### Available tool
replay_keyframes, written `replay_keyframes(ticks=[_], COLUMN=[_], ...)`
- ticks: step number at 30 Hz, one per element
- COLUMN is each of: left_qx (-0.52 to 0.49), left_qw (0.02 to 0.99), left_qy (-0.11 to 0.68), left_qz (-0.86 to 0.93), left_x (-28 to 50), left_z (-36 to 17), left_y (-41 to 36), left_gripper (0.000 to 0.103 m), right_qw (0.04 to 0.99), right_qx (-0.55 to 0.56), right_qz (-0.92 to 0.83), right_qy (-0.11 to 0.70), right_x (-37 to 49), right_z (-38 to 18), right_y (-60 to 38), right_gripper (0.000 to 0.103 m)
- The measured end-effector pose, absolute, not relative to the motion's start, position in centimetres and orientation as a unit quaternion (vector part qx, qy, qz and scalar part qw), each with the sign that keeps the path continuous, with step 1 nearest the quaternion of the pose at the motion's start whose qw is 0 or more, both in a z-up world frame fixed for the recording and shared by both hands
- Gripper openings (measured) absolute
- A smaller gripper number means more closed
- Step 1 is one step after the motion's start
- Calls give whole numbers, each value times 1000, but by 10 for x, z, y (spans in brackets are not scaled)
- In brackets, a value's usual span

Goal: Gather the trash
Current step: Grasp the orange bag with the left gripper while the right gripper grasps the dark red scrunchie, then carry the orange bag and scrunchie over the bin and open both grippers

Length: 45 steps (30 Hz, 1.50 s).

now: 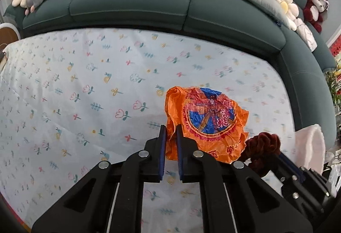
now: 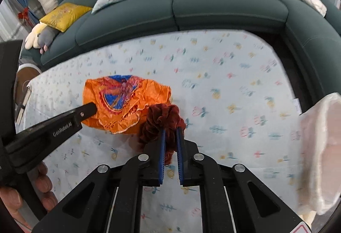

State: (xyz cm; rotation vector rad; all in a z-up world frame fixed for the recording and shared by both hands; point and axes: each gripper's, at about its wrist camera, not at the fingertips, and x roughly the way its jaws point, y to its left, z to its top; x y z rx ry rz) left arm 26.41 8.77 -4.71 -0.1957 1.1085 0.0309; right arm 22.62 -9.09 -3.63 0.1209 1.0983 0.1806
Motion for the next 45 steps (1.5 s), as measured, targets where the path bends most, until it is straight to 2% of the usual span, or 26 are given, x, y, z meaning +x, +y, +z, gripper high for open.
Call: replay_keyframes(ticks=[12, 20, 29, 45], left_qx=[-76, -51, -20, 17], left_qw=[872, 882, 882, 867], left_qy=[483, 463, 453, 470], left_qz=[-29, -78, -130, -162], left_x=[225, 198, 172, 160], left_z=[38, 77, 93, 72], left_y=[29, -39, -118, -196], left_gripper=[8, 8, 9, 9], right_qw=[889, 903, 908, 897], right_qx=[50, 64, 94, 168], right_qz=[37, 5, -39, -94], right_qy=[454, 424, 407, 399], right_x=[190, 160, 128, 109], right_z=[74, 123, 137, 121], right_y=[-176, -243, -317, -394], right_gripper=[9, 9, 9, 9])
